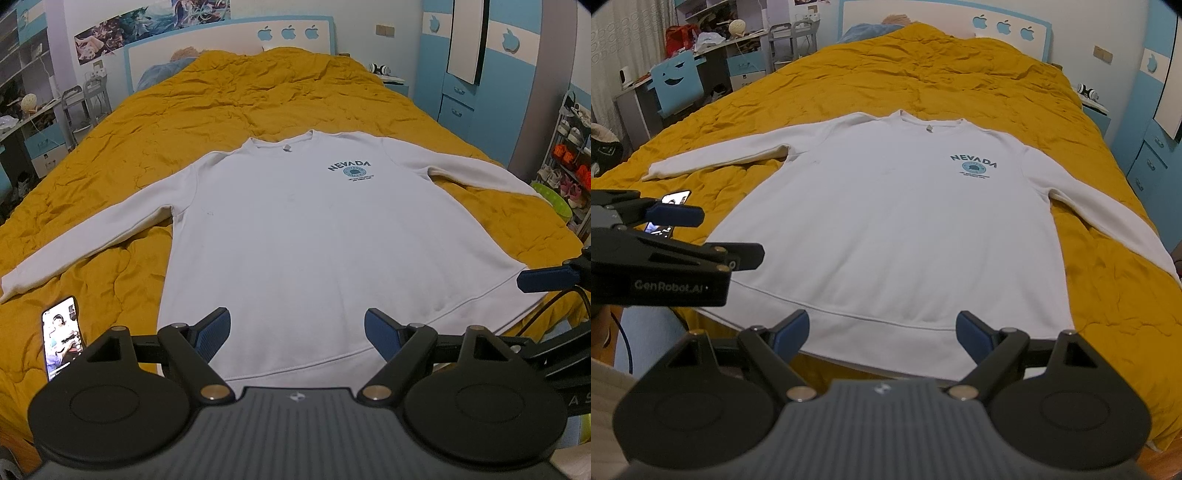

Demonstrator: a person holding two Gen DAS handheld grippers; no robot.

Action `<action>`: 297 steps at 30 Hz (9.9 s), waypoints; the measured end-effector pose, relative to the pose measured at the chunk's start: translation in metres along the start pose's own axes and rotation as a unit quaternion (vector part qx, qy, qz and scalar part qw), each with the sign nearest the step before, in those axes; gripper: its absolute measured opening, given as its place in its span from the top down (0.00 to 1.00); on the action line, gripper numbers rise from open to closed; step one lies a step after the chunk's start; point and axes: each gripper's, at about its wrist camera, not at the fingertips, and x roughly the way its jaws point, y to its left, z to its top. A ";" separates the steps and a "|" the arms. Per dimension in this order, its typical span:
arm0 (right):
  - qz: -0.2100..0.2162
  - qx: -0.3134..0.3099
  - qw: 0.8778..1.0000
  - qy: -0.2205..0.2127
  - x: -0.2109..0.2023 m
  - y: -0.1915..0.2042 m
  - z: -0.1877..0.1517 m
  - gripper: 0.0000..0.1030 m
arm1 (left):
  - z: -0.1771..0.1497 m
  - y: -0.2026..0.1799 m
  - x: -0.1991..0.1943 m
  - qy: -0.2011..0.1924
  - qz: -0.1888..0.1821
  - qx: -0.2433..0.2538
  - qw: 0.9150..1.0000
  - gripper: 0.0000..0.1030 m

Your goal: Fold small clothes

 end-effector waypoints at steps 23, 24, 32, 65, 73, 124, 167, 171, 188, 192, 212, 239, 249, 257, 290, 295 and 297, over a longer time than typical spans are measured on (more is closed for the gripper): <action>-0.006 0.035 0.998 -0.055 0.002 -0.015 0.005 0.20 | -0.003 0.020 0.016 -0.021 -0.029 -0.047 0.998 0.22; -0.010 0.045 0.996 -0.076 0.002 -0.020 0.005 0.20 | -0.003 0.023 0.016 -0.036 -0.031 -0.050 0.998 0.22; -0.006 0.112 0.985 -0.128 0.033 -0.074 0.033 0.20 | 0.014 0.077 0.035 -0.074 0.012 -0.116 0.990 0.13; 0.082 0.104 0.991 -0.023 0.217 -0.056 0.161 0.20 | -0.057 0.473 0.121 -0.050 0.186 -0.468 0.862 0.79; 0.075 0.101 0.992 -0.021 0.218 -0.057 0.169 0.20 | 0.002 0.426 0.077 -0.126 0.186 -0.400 0.889 0.85; 0.118 0.306 0.944 0.038 0.332 -0.203 0.191 0.38 | 0.156 0.146 0.251 -0.012 -0.097 -0.122 0.988 0.38; 0.038 0.293 0.955 -0.041 0.324 -0.291 0.267 0.99 | 0.149 0.287 0.337 -0.003 -0.043 -0.342 0.939 0.41; 0.036 0.303 0.952 -0.026 0.338 -0.303 0.247 0.99 | 0.154 0.289 0.366 0.007 -0.037 -0.342 0.939 0.41; 0.094 0.335 0.935 -0.072 0.325 -0.313 0.218 0.99 | 0.189 0.298 0.366 -0.082 -0.038 -0.329 0.940 0.97; 0.082 0.351 0.931 -0.052 0.340 -0.314 0.223 0.99 | 0.207 0.272 0.374 -0.054 0.046 -0.245 0.967 0.96; 0.066 0.387 0.919 -0.020 0.369 -0.318 0.182 0.59 | 0.226 0.268 0.403 -0.016 0.047 -0.197 0.979 0.53; 0.019 0.378 0.926 -0.008 0.335 -0.283 0.143 0.98 | 0.112 0.245 0.268 0.026 -0.046 -0.149 0.987 0.54; 0.013 0.359 0.933 -0.001 0.337 -0.280 0.147 0.98 | 0.081 0.215 0.243 0.039 -0.105 -0.106 0.988 0.53; 0.005 0.345 0.939 -0.017 0.329 -0.270 0.158 0.98 | 0.087 0.215 0.263 0.035 -0.038 -0.128 0.990 0.97; -0.099 0.460 0.878 -0.092 0.102 -0.481 0.047 0.46 | 0.158 0.178 0.235 0.012 0.029 -0.188 0.982 0.51; -0.102 0.573 0.807 -0.103 0.098 -0.554 -0.023 0.47 | 0.157 0.162 0.256 0.033 0.047 -0.175 0.983 0.51; -0.103 0.601 0.786 -0.100 0.106 -0.574 -0.043 0.47 | 0.156 0.157 0.263 0.043 0.051 -0.174 0.983 0.51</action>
